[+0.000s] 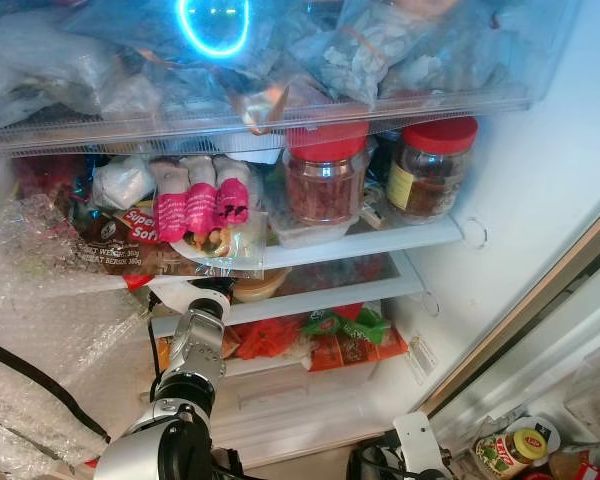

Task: Restocking fridge

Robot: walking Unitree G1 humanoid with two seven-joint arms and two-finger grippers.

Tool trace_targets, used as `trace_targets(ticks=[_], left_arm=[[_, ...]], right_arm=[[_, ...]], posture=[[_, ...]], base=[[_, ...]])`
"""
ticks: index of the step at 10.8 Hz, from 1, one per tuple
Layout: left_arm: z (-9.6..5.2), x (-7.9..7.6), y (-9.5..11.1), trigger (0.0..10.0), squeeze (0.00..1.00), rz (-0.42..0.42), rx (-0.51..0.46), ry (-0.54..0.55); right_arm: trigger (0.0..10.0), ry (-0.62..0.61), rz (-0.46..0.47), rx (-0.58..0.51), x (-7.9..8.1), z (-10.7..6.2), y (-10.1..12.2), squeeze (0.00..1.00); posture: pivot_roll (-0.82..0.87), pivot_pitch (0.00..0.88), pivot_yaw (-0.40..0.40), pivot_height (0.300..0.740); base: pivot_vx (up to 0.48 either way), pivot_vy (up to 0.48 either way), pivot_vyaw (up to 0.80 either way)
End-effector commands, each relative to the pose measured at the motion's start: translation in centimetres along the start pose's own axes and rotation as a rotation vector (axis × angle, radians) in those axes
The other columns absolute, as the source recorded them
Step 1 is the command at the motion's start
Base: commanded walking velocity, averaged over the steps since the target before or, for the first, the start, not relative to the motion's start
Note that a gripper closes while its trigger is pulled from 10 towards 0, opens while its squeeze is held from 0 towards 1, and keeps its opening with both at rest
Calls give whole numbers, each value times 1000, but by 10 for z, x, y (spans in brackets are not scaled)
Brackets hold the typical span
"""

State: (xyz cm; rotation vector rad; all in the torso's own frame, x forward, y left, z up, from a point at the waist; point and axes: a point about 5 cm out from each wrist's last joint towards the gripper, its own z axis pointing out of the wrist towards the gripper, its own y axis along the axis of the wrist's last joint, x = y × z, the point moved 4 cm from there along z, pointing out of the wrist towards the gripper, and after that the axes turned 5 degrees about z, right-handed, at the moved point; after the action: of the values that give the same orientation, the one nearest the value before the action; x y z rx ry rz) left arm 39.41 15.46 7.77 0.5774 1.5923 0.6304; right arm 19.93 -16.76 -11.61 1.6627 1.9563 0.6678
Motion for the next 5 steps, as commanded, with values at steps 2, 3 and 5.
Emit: trace_targets(ticks=[2, 3, 5], left_arm=[[0, -1, 2, 10000, 396, 5, -11, 3], [0, -1, 2, 10000, 396, 5, -11, 4], [0, 0, 1, 10000, 424, 4, -8, 5]], right_arm=[[10000, 23, 7, 177, 7, -13, -51, 0], [10000, 22, 8, 177, 7, -13, -51, 0], [10000, 22, 8, 177, 7, -13, -51, 0]], posture=[[-194, 66, -13, 631], [-194, 66, -13, 631], [-193, 65, -13, 631]], base=[[0, 0, 0], [0, 0, 0], [0, 0, 0]])
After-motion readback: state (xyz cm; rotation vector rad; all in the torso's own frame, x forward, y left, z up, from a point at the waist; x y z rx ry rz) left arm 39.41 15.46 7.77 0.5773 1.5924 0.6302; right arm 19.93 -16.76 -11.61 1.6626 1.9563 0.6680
